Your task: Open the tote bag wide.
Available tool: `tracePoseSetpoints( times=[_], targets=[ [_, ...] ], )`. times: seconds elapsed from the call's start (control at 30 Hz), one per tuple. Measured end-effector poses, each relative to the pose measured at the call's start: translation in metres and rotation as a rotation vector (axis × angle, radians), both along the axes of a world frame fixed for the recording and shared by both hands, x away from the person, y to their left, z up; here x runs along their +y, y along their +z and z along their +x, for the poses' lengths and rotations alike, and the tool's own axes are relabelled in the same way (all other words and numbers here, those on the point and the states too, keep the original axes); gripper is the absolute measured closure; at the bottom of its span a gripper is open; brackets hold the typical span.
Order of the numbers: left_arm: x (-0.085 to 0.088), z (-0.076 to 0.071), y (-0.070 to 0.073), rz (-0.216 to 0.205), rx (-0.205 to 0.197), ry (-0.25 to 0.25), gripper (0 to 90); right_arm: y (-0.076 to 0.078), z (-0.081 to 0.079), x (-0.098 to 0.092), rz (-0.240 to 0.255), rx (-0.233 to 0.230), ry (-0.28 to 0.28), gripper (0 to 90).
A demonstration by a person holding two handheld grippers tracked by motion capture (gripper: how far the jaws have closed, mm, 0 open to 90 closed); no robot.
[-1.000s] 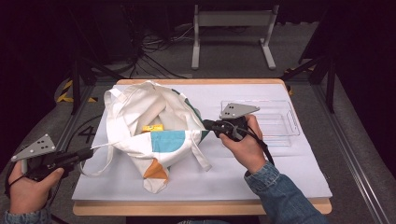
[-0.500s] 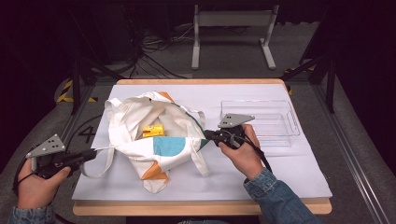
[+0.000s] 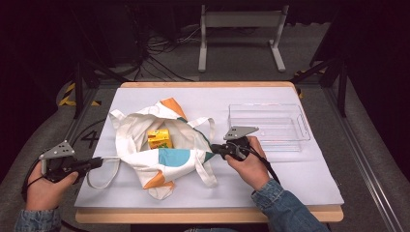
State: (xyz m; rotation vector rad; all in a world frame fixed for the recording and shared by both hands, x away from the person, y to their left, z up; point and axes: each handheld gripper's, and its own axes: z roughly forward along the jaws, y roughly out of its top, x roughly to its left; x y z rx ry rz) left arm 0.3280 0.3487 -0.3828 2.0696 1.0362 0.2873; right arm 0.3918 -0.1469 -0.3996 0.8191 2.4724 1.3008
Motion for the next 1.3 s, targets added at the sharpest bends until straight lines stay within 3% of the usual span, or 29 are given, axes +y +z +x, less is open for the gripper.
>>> tracePoseSetpoints(
  times=[0.37,0.6,0.7,0.8,0.9,0.93,1.0,1.03,1.17,1.3],
  targets=[
    [0.000,0.007,-0.015,0.028,0.071,-0.002,87.6,-0.015,0.003,0.001,-0.025,0.041,0.003,88.2],
    [0.001,0.007,-0.014,0.014,0.075,-0.010,87.5,-0.019,0.002,0.002,-0.037,0.040,0.006,88.0],
    [0.001,0.005,-0.010,0.004,0.062,-0.021,86.7,-0.016,0.001,0.003,-0.041,0.027,0.010,86.6],
    [0.001,0.003,-0.005,-0.009,0.037,-0.017,80.4,-0.013,0.001,0.003,-0.041,0.016,0.007,83.4],
    [0.002,-0.001,0.002,-0.046,0.005,-0.024,70.0,-0.005,0.000,0.003,-0.029,-0.012,0.003,75.4],
    [0.002,-0.002,0.005,-0.054,-0.005,-0.024,64.2,0.004,-0.002,0.003,-0.010,-0.041,-0.001,71.0],
    [0.001,-0.004,0.010,-0.059,-0.021,-0.029,63.2,0.007,-0.003,0.002,-0.005,-0.051,-0.001,69.5],
    [0.001,-0.006,0.014,-0.061,-0.036,-0.029,58.4,0.016,-0.003,0.002,0.016,-0.074,-0.001,67.5],
    [-0.002,-0.009,0.026,-0.092,-0.092,-0.015,55.8,0.029,-0.001,0.003,0.043,-0.104,0.001,64.8],
    [-0.006,-0.003,0.030,-0.107,-0.137,0.009,55.4,0.040,0.004,0.009,0.076,-0.115,0.012,64.7]
  ],
)
